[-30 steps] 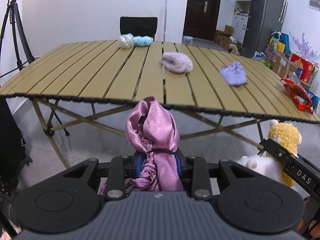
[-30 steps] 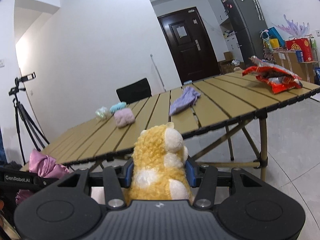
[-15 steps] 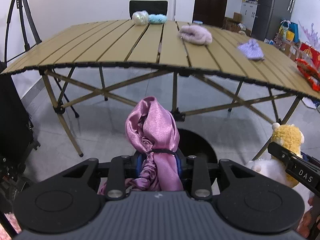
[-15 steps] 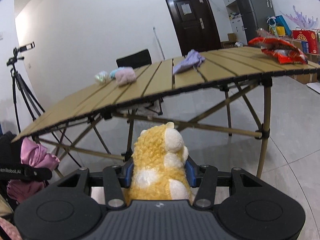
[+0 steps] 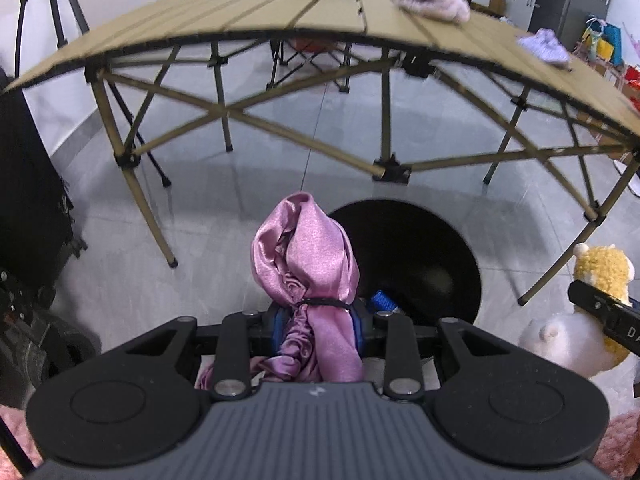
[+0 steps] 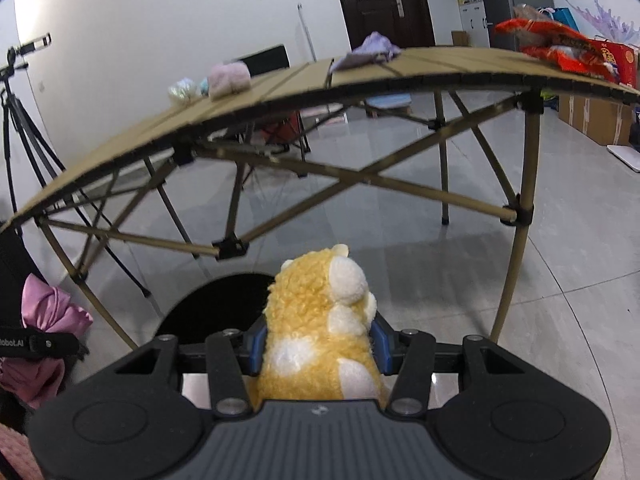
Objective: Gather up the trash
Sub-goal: 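Carry both tools down under the table over the black bin, then open the left tool to drop the pink satin cloth into the bin, then move the right tool over the bin and open it to drop the plush toy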
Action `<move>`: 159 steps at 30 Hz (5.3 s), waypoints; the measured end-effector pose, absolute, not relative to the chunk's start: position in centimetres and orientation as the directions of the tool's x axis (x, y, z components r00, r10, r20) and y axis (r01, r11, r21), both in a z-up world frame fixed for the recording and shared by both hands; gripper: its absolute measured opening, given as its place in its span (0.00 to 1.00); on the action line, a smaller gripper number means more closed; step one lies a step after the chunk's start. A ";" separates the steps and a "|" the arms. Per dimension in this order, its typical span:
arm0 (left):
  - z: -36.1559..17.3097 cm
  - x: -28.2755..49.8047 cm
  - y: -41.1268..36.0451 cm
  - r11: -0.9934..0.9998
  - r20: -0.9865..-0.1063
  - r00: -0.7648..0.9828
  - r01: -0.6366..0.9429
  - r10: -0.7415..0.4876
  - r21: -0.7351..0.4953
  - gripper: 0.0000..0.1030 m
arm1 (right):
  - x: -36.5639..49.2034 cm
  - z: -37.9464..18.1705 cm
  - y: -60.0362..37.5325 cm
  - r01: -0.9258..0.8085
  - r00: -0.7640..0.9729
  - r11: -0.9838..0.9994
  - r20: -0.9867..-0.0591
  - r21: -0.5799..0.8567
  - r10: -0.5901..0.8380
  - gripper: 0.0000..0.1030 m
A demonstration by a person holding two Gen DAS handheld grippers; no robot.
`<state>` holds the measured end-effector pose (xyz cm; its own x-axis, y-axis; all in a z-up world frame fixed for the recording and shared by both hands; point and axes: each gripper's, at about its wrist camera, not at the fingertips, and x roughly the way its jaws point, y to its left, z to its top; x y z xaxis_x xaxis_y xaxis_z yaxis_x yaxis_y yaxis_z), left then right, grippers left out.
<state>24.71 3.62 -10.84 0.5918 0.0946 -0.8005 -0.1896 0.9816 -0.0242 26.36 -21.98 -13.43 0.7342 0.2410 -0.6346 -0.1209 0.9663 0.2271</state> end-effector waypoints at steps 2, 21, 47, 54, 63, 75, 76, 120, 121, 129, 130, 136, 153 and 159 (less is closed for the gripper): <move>-11.7 24.9 3.9 0.981 -0.810 0.578 -0.193 0.097 -0.020 0.30 | 26.5 -14.0 -21.7 -0.118 0.718 0.970 -0.656 0.215 0.233 0.47; -15.7 26.6 7.7 0.961 -0.876 0.474 -0.271 0.091 -0.047 0.30 | 28.5 -19.4 -22.6 -0.020 0.597 0.984 -0.787 0.178 0.154 0.47; -15.3 30.7 1.9 0.978 -0.880 0.469 -0.207 0.078 -0.024 0.30 | 29.1 -20.5 -24.9 0.040 0.579 0.976 -0.801 0.213 0.151 0.47; -15.4 32.5 -0.2 0.982 -0.882 0.467 -0.185 0.059 -0.032 0.30 | 29.2 -20.6 -25.7 0.054 0.582 0.974 -0.799 0.220 0.148 0.47; -15.7 34.3 -2.3 0.986 -0.884 0.466 -0.158 0.029 -0.051 0.30 | 29.3 -20.8 -26.6 0.084 0.585 0.974 -0.801 0.210 0.122 0.47; -16.6 35.6 -2.6 0.985 -0.883 0.463 -0.173 0.072 -0.011 0.30 | 29.3 -20.9 -26.8 0.097 0.589 0.975 -0.801 0.201 0.106 0.47; -16.6 35.6 -2.7 0.985 -0.884 0.461 -0.170 0.070 -0.011 0.30 | 29.3 -20.9 -26.9 0.098 0.590 0.975 -0.801 0.201 0.106 0.47; -14.5 32.6 2.6 0.968 -0.864 0.477 -0.248 0.163 0.046 1.00 | 29.0 -18.2 -23.3 0.013 0.636 0.995 -0.769 0.097 0.067 0.47; -14.4 32.5 2.9 0.967 -0.863 0.479 -0.251 0.163 0.043 1.00 | 29.0 -17.9 -23.1 0.009 0.638 0.995 -0.767 0.095 0.068 0.47; -13.5 31.4 5.5 0.959 -0.851 0.496 -0.281 0.172 0.031 1.00 | 29.9 -15.4 -20.5 -0.041 0.671 0.996 -0.736 0.081 0.088 0.47; -13.4 31.2 5.9 0.957 -0.851 0.496 -0.287 0.173 0.028 1.00 | 30.1 -15.1 -20.2 -0.048 0.675 0.996 -0.732 0.079 0.091 0.47; -13.1 30.5 8.1 0.945 -0.848 0.497 -0.327 0.185 0.015 1.00 | 31.2 -13.8 -17.6 -0.097 0.687 0.993 -0.718 0.066 0.115 0.47; -12.1 29.0 14.4 0.915 -0.829 0.498 -0.402 0.255 0.040 1.00 | 34.8 -13.0 -9.2 -0.277 0.655 0.960 -0.725 0.032 0.213 0.47; -12.8 29.9 16.1 0.912 -0.840 0.474 -0.407 0.265 0.059 1.00 | 36.5 -14.1 -6.5 -0.333 0.622 0.943 -0.751 0.001 0.221 0.47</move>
<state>29.92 16.12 -12.77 0.4737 0.2652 -0.8398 -0.4065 0.9118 0.0586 36.51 -6.48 -14.09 0.6218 0.2206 -0.7515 -0.3328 0.9430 0.0015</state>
